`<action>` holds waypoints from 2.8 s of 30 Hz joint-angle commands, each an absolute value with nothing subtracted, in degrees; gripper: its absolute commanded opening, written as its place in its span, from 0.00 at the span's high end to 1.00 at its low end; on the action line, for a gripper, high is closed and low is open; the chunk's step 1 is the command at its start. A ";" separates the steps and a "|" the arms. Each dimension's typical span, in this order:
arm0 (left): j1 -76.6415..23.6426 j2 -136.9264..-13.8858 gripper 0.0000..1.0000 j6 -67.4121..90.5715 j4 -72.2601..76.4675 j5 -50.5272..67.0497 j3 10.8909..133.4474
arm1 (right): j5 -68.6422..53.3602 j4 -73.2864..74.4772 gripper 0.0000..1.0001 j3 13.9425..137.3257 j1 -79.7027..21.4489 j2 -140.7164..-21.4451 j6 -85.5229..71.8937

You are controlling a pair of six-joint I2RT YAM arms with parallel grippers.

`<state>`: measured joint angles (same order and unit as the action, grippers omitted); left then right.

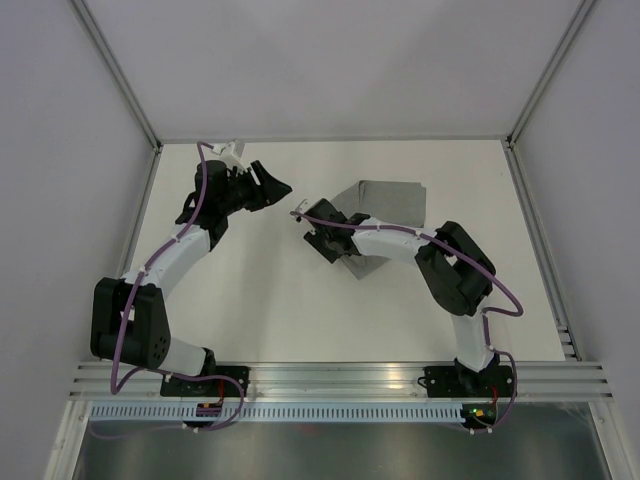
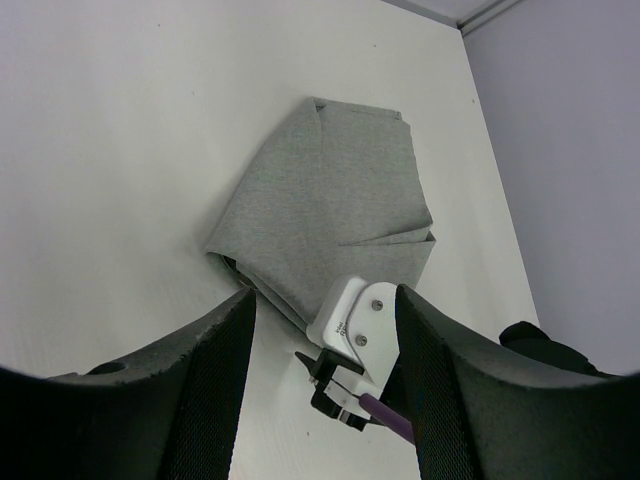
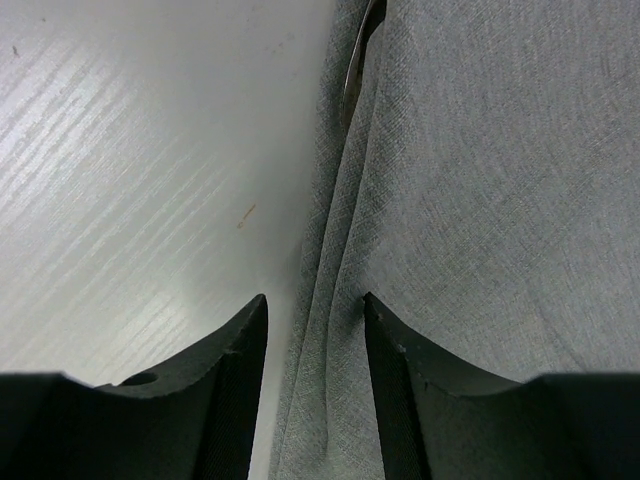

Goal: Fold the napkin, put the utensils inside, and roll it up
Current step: Roll the napkin at the center of the board.

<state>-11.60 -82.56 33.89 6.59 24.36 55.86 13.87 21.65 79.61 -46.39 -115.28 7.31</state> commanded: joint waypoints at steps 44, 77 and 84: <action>-13.88 -72.43 0.41 30.34 22.84 13.11 43.87 | -33.29 31.35 1.00 77.41 -29.62 -115.48 20.65; -48.69 -89.03 0.48 -36.37 19.44 10.20 46.84 | -44.74 58.89 1.00 92.99 -21.71 -131.22 37.97; -50.27 -94.21 0.42 -40.42 15.47 10.90 48.69 | -44.74 58.80 1.00 93.25 -21.18 -132.10 37.71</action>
